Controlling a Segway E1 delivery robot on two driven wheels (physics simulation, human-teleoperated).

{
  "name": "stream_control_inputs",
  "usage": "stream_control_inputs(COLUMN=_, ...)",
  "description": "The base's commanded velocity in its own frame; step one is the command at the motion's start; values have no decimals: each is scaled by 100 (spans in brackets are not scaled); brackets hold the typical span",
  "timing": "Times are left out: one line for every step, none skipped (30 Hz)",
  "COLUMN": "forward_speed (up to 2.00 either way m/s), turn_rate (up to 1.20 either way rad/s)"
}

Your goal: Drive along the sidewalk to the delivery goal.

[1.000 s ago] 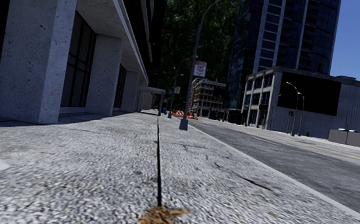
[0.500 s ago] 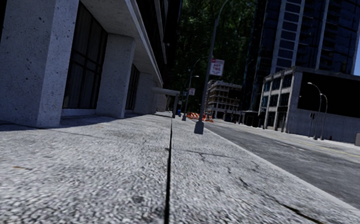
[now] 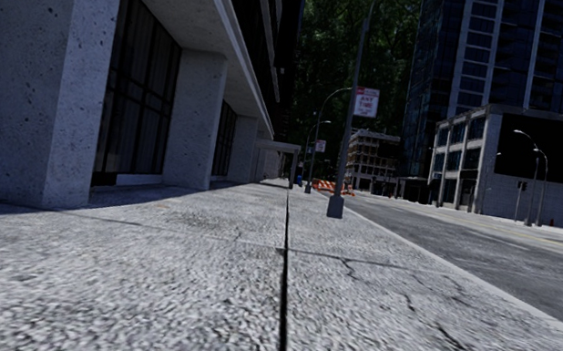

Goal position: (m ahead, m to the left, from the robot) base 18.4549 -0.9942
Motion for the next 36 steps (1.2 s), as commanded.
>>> stream_control_inputs(forward_speed=200, turn_rate=0)
stream_control_inputs(forward_speed=200, turn_rate=0)
stream_control_inputs(forward_speed=200, turn_rate=0)
stream_control_inputs(forward_speed=200, turn_rate=0)
stream_control_inputs(forward_speed=200, turn_rate=0)
stream_control_inputs(forward_speed=200, turn_rate=0)
stream_control_inputs(forward_speed=200, turn_rate=0)
stream_control_inputs(forward_speed=200, turn_rate=0)
stream_control_inputs(forward_speed=200, turn_rate=0)
stream_control_inputs(forward_speed=200, turn_rate=0)
stream_control_inputs(forward_speed=200, turn_rate=0)
stream_control_inputs(forward_speed=200, turn_rate=0)
stream_control_inputs(forward_speed=200, turn_rate=0)
stream_control_inputs(forward_speed=200, turn_rate=0)
stream_control_inputs(forward_speed=200, turn_rate=0)
stream_control_inputs(forward_speed=200, turn_rate=0)
stream_control_inputs(forward_speed=200, turn_rate=0)
stream_control_inputs(forward_speed=200, turn_rate=0)
stream_control_inputs(forward_speed=200, turn_rate=0)
stream_control_inputs(forward_speed=200, turn_rate=0)
stream_control_inputs(forward_speed=200, turn_rate=0)
stream_control_inputs(forward_speed=200, turn_rate=0)
stream_control_inputs(forward_speed=200, turn_rate=0)
stream_control_inputs(forward_speed=200, turn_rate=0)
stream_control_inputs(forward_speed=200, turn_rate=0)
stream_control_inputs(forward_speed=200, turn_rate=0)
stream_control_inputs(forward_speed=200, turn_rate=0)
stream_control_inputs(forward_speed=200, turn_rate=0)
stream_control_inputs(forward_speed=200, turn_rate=0)
stream_control_inputs(forward_speed=200, turn_rate=0)
stream_control_inputs(forward_speed=200, turn_rate=0)
stream_control_inputs(forward_speed=200, turn_rate=0)
stream_control_inputs(forward_speed=200, turn_rate=0)
stream_control_inputs(forward_speed=200, turn_rate=0)
stream_control_inputs(forward_speed=200, turn_rate=0)
stream_control_inputs(forward_speed=200, turn_rate=0)
